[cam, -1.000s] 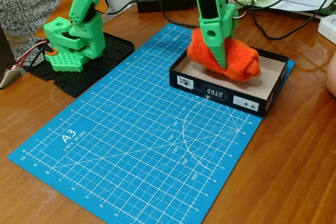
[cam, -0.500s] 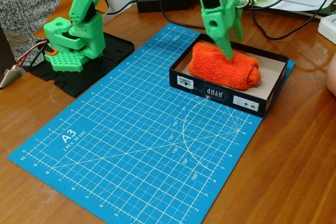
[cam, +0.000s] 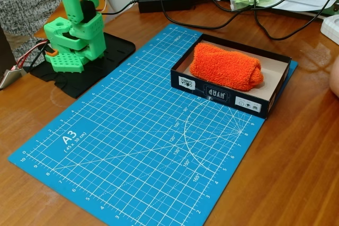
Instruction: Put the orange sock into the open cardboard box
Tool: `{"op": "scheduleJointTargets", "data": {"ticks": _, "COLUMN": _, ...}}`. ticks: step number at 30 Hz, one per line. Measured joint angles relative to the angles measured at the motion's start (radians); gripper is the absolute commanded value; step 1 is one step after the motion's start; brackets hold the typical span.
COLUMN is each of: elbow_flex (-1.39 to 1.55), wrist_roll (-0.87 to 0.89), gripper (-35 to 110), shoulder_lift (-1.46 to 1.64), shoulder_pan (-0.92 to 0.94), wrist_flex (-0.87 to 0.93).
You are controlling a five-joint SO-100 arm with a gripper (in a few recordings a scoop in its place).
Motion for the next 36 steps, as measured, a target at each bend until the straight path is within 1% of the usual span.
{"op": "scheduleJointTargets", "data": {"ticks": 1, "elbow_flex": 0.043, "wrist_roll": 0.106, "gripper": 0, "shoulder_lift": 0.061, "shoulder_pan": 0.015, "wrist_flex": -0.041}}
{"op": "scheduleJointTargets", "data": {"ticks": 3, "elbow_flex": 0.12, "wrist_roll": 0.296, "gripper": 0, "shoulder_lift": 0.172, "shoulder_pan": 0.025, "wrist_flex": -0.028}}
{"op": "scheduleJointTargets", "data": {"ticks": 4, "elbow_flex": 0.163, "wrist_roll": 0.347, "gripper": 0, "shoulder_lift": 0.222, "shoulder_pan": 0.018, "wrist_flex": 0.018}}
{"op": "scheduleJointTargets", "data": {"ticks": 6, "elbow_flex": 0.272, "wrist_roll": 0.39, "gripper": 0, "shoulder_lift": 0.31, "shoulder_pan": -0.02, "wrist_flex": 0.123}}
{"op": "scheduleJointTargets", "data": {"ticks": 9, "elbow_flex": 0.485, "wrist_roll": 0.35, "gripper": 0, "shoulder_lift": 0.408, "shoulder_pan": -0.06, "wrist_flex": 0.275}}
{"op": "scheduleJointTargets", "data": {"ticks": 12, "elbow_flex": 0.713, "wrist_roll": 0.221, "gripper": 0, "shoulder_lift": 0.476, "shoulder_pan": -0.064, "wrist_flex": 0.485}}
{"op": "scheduleJointTargets", "data": {"ticks": 14, "elbow_flex": 0.871, "wrist_roll": 0.133, "gripper": 0, "shoulder_lift": 0.508, "shoulder_pan": -0.051, "wrist_flex": 0.546}}
{"op": "scheduleJointTargets", "data": {"ticks": 16, "elbow_flex": 1.019, "wrist_roll": 0.055, "gripper": 0, "shoulder_lift": 0.563, "shoulder_pan": 0.002, "wrist_flex": 0.534}}
{"op": "scheduleJointTargets", "data": {"ticks": 19, "elbow_flex": 1.198, "wrist_roll": -0.02, "gripper": 0, "shoulder_lift": 0.655, "shoulder_pan": 0.018, "wrist_flex": 0.492}}
{"op": "scheduleJointTargets", "data": {"ticks": 22, "elbow_flex": 1.368, "wrist_roll": 0.002, "gripper": 0, "shoulder_lift": 0.788, "shoulder_pan": 0.034, "wrist_flex": 0.387}}
{"op": "scheduleJointTargets", "data": {"ticks": 25, "elbow_flex": 1.58, "wrist_roll": 0.058, "gripper": 0, "shoulder_lift": 0.943, "shoulder_pan": 0.078, "wrist_flex": 0.249}}
{"op": "scheduleJointTargets", "data": {"ticks": 27, "elbow_flex": 1.724, "wrist_roll": 0.091, "gripper": 0, "shoulder_lift": 1.095, "shoulder_pan": 0.077, "wrist_flex": 0.202}}
{"op": "scheduleJointTargets", "data": {"ticks": 29, "elbow_flex": 1.827, "wrist_roll": 0.091, "gripper": 0, "shoulder_lift": 1.25, "shoulder_pan": 0.074, "wrist_flex": 0.207}}
{"op": "scheduleJointTargets", "data": {"ticks": 32, "elbow_flex": 1.882, "wrist_roll": 0.106, "gripper": 0, "shoulder_lift": 1.424, "shoulder_pan": 0.075, "wrist_flex": 0.252}}
{"op": "scheduleJointTargets", "data": {"ticks": 36, "elbow_flex": 1.902, "wrist_roll": 0.135, "gripper": 0, "shoulder_lift": 1.505, "shoulder_pan": 0.109, "wrist_flex": 0.295}}
